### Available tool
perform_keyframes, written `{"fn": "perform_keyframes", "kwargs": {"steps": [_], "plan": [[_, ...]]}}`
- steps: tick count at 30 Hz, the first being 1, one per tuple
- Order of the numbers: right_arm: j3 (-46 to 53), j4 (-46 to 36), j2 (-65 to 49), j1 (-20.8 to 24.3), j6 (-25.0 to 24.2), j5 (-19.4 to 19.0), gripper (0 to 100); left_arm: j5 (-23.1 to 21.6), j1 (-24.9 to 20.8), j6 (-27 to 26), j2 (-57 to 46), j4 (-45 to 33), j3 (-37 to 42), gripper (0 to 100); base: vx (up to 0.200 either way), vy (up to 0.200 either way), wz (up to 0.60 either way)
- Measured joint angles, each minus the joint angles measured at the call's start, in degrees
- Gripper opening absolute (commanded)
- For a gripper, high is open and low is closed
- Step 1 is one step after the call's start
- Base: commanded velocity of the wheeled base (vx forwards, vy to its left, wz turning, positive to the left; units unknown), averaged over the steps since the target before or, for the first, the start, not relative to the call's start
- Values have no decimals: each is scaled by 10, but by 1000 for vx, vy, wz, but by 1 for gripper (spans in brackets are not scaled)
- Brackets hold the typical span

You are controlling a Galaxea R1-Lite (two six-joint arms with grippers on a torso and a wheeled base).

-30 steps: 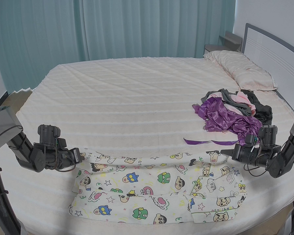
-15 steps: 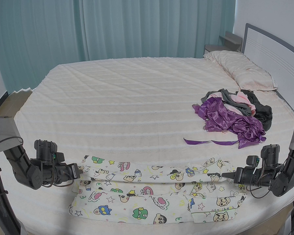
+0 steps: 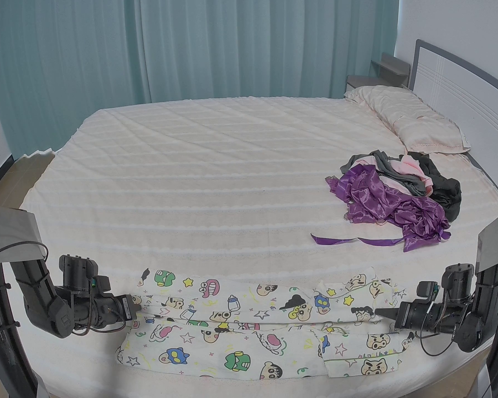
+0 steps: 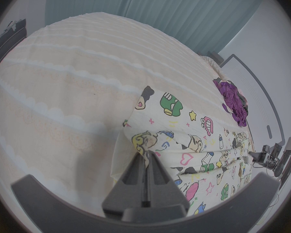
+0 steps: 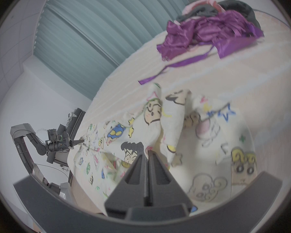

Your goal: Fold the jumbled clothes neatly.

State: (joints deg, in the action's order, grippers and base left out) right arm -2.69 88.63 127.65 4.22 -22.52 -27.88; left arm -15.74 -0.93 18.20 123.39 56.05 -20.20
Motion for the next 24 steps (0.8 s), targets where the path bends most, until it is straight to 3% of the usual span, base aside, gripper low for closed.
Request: {"fn": "perform_keyframes", "kwargs": {"steps": [2,3,8,19,24], "plan": [[9,2,14,0,-1,0,0,0,0,0,3,7,7,0,0,0,0],[11,2,20,0,-3,0,100,0,0,0,4,9,10,100,0,0,0],[16,3,29,-5,-20,1,100,0,-1,2,5,11,17,100,0,0,0],[17,4,-10,-4,-119,8,100,-1,6,6,-22,10,35,100,0,0,0],[17,-3,-16,11,-136,36,100,-1,15,24,-48,10,42,100,0,0,0]]}}
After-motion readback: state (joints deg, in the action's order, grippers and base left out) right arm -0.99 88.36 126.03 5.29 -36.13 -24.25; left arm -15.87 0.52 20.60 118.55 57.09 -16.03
